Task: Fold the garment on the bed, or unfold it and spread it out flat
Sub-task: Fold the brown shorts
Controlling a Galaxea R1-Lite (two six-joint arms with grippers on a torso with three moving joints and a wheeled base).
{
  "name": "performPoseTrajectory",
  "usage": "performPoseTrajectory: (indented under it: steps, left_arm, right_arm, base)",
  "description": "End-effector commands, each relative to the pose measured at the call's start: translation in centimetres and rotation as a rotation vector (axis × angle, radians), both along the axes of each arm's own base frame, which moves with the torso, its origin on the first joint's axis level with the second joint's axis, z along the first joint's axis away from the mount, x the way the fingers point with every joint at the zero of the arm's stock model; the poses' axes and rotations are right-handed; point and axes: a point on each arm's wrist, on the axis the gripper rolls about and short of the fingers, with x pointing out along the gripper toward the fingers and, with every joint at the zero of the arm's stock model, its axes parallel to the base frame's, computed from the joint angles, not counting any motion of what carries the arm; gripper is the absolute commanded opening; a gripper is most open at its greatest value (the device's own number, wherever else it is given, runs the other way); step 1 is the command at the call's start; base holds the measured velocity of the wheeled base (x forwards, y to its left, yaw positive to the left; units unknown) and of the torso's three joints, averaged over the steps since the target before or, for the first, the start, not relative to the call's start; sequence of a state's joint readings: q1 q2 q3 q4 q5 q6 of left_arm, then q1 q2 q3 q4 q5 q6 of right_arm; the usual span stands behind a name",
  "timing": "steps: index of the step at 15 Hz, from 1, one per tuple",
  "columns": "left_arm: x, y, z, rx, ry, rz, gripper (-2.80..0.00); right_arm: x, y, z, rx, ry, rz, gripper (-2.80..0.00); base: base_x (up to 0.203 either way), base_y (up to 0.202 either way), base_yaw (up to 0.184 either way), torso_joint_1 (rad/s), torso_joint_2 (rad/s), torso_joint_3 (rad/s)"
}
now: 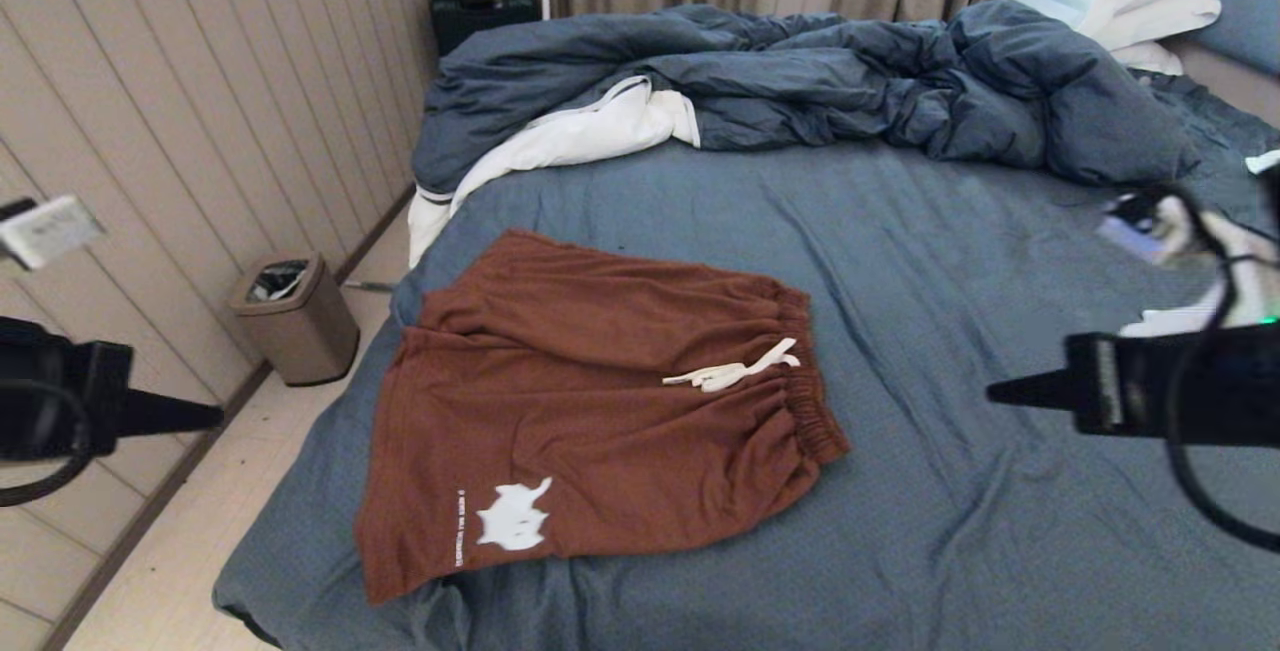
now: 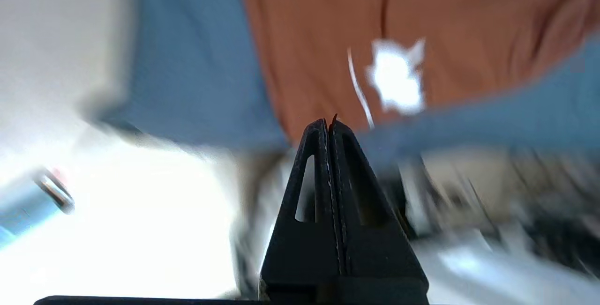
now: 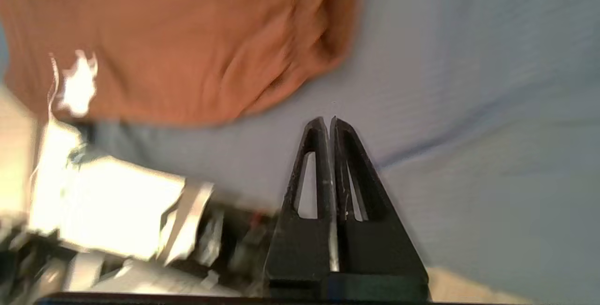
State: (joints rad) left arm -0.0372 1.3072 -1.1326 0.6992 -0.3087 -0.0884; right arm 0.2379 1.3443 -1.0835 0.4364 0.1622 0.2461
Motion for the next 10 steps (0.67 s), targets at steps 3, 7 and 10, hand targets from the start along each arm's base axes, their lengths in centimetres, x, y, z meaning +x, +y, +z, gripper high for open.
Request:
performPoseTrajectory:
  steps: [3,7,10]
  left_arm:
    - [6.1,-1.0,-6.0,-0.061,0.324,-0.072,0.0]
    - [9.0,-1.9,-9.3,-0.076,0.365,-0.097,0.0]
    - [10.6,-2.4,-11.5,-0.119,0.395,-0.067,0.0]
  right_arm:
    - [7.0,3.4,-5.9,-0.015,0.299,0.07,0.0]
    - [8.8,4.0,-6.5,-0.014,0.305,0.091,0.0]
    - [9.6,4.1,-6.2,-0.011,0.288,0.083,0.0]
  base:
    - [0.0,0.0,0.0,0.0,0.0,0.0]
    - [0.0,0.0,0.0,0.0,0.0,0.0]
    - [0.0,0.0,0.0,0.0,0.0,0.0]
